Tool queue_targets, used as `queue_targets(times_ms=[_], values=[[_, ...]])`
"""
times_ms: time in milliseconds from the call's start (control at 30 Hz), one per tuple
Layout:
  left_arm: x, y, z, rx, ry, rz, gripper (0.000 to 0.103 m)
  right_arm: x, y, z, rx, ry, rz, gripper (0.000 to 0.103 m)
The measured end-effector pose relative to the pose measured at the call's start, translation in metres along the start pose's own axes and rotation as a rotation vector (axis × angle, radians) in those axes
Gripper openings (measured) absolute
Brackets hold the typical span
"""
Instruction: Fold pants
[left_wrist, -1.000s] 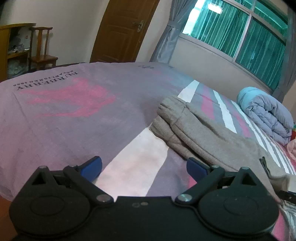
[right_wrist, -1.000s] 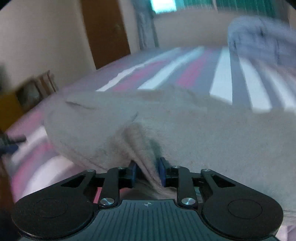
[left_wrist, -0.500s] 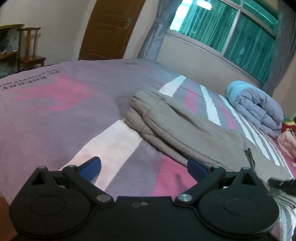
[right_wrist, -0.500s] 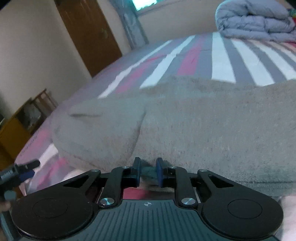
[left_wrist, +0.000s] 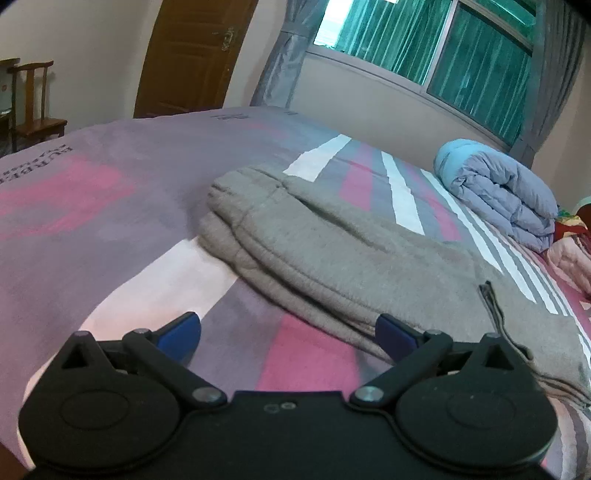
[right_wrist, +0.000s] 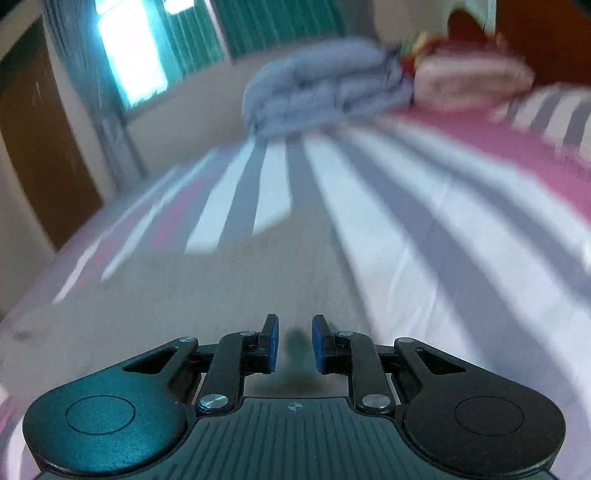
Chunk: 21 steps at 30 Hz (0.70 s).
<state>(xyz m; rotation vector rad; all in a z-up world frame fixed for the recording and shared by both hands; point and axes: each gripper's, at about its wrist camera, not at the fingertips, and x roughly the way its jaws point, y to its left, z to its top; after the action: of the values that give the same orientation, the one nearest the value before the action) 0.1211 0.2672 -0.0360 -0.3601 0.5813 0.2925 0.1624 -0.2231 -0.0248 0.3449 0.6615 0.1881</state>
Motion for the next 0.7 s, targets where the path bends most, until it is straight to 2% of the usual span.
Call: queue_targets(times_ms=[100,133,167,200,300,367,400,467,533,600,700], values=[[0.008,-0.003,0.002,0.014,0.010,0.005,0.095,0.027,-0.001,0.022,0.004,-0.017,-0.007,0.020],[0.011,-0.004,0.003,0.013,0.016,0.007,0.095,0.046,-0.002,0.026,-0.010,0.045,-0.018,0.022],[0.013,-0.004,0.003,0.007,0.020,0.008,0.095,0.067,-0.007,0.027,-0.007,0.164,-0.034,0.022],[0.015,-0.003,0.004,-0.001,0.018,0.004,0.095,0.070,-0.012,0.029,0.007,0.180,-0.031,0.022],[0.019,0.002,0.008,-0.061,0.007,-0.060,0.090,0.037,-0.011,0.026,-0.032,0.055,0.026,0.022],[0.027,0.011,0.012,-0.158,0.021,-0.131,0.083,0.017,-0.015,0.018,-0.046,-0.001,0.046,0.027],[0.031,0.019,0.014,-0.225,0.026,-0.168,0.079,0.009,-0.019,0.015,-0.042,-0.017,0.057,0.030],[0.040,0.035,0.017,-0.351,0.020,-0.211,0.079,-0.002,-0.027,0.011,-0.010,-0.023,0.041,0.042],[0.050,0.053,0.019,-0.477,0.021,-0.278,0.078,-0.016,-0.032,0.013,0.036,-0.040,0.024,0.043],[0.060,0.066,0.022,-0.556,0.027,-0.317,0.076,-0.027,-0.038,0.015,0.056,-0.068,0.007,0.043],[0.076,0.082,0.025,-0.612,0.038,-0.335,0.071,-0.037,-0.043,0.019,0.088,-0.097,-0.011,0.043]])
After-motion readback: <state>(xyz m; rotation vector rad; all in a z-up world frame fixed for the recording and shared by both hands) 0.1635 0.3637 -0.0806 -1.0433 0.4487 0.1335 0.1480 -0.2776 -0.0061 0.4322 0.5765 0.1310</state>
